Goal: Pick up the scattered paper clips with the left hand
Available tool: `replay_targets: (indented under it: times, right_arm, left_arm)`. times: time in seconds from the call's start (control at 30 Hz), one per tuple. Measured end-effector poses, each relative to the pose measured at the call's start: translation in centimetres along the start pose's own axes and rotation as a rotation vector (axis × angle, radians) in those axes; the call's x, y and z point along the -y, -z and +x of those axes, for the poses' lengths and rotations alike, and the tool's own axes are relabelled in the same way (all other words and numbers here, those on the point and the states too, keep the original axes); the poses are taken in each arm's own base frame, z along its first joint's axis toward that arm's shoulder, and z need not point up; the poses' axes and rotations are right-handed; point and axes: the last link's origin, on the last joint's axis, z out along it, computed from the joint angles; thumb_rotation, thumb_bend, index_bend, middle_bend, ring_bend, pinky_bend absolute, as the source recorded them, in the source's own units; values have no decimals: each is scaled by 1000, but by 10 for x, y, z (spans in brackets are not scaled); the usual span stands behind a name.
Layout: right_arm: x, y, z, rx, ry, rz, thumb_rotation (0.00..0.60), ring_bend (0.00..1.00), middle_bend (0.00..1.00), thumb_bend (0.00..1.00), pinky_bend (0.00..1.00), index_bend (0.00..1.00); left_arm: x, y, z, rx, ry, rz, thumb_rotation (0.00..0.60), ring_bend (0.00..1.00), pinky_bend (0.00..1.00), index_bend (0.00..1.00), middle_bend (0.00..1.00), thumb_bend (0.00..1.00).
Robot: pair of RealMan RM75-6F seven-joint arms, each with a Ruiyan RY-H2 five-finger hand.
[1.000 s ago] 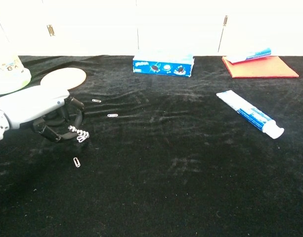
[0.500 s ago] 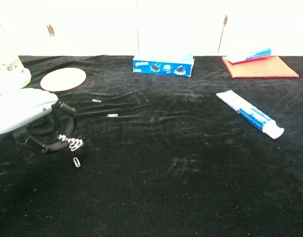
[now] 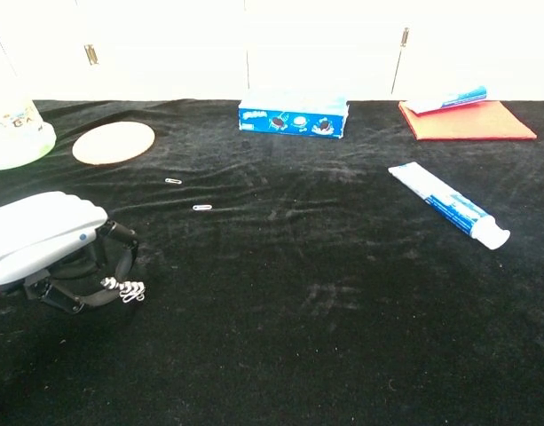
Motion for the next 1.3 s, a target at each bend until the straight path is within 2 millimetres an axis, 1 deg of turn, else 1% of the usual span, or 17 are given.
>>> replay_targets:
  times: [0.17,0.5,0.7,0.83,0.93,1.17,1.3]
  right_arm:
    - [0,0,0,-2,2,-1,600,0,0,238,0,0]
    - [-1,0,0,-4,0,-3,600,0,0,239,0,0]
    - [-1,0,0,-3,-2,-3,600,0,0,238,0,0]
    - [-1,-1,1,-6,-5,-6,600,0,0,238,0,0]
    - [-3,-1,1,-9,-7,-14,600,0,0,238,0,0]
    - [-11,-6,4,-18,-20,-69,600,0,0,238,0,0]
    - [-13,-9,4,-21,-18,-86,600,0,0,238,0,0]
  left_arm:
    - [0,0,-3,9,5,-2,600,1000,1000,825,1000,494]
    - [1,-2,2,-7,13,0,600,1000,1000,825,1000,494]
    - [-1,-4,10,-29,28,-4,600,1000,1000,825,1000,495]
    - [-3,-11,20,-49,33,-15,600,1000,1000,826,1000,495]
    - [2,-18,28,-60,39,-4,600,1000,1000,826,1000,496]
    - [26,-41,58,-82,38,39,600,1000,1000,826,1000,498]
    - [34,-47,63,-88,33,54,600,1000,1000,826,1000,498]
